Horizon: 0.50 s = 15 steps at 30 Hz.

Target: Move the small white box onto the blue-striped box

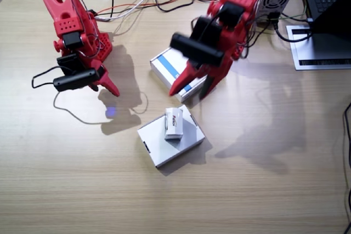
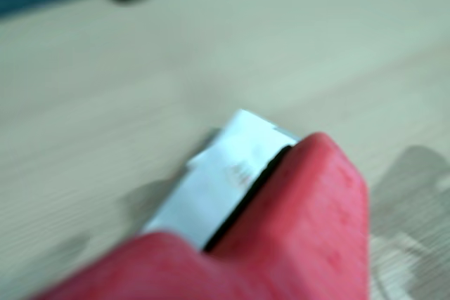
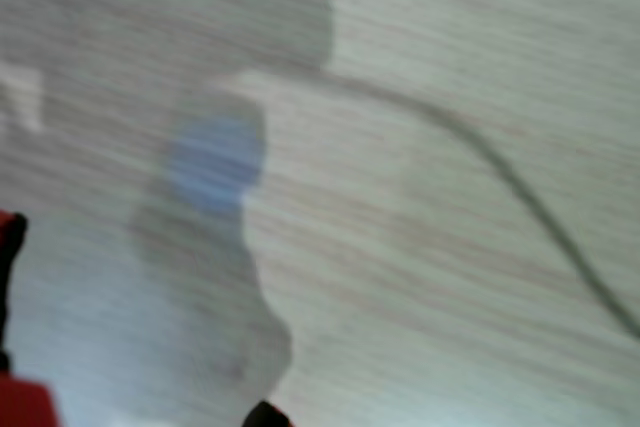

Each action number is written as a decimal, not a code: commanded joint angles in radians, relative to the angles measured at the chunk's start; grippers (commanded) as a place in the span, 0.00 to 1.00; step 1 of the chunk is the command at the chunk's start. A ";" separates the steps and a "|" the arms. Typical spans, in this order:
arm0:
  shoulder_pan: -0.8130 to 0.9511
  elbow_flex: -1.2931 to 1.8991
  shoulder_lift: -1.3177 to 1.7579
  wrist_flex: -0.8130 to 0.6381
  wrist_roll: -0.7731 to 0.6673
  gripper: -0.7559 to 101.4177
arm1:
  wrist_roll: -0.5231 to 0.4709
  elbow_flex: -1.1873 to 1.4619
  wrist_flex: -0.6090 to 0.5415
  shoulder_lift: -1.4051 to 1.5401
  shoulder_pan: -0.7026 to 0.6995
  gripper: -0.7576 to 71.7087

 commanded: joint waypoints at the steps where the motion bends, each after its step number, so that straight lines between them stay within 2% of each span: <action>1: 0.061 -0.276 -0.288 0.095 0.055 0.45 | -0.051 0.049 0.034 0.147 0.052 0.62; 4: 0.052 -0.460 -0.474 0.193 0.107 0.44 | -0.055 0.077 0.078 0.249 0.071 0.62; 7: 0.032 -0.577 -0.601 0.222 0.133 0.42 | -0.058 0.107 0.133 0.370 0.063 0.62; 11: 0.005 -0.939 -0.884 0.402 0.163 0.39 | -0.058 0.115 0.146 0.399 0.067 0.62; 12: 0.005 -1.086 -0.988 0.468 0.166 0.36 | -0.057 0.117 0.147 0.405 0.067 0.62; 15: 0.028 -1.129 -1.057 0.469 0.144 0.25 | -0.049 0.130 0.170 0.462 0.069 0.62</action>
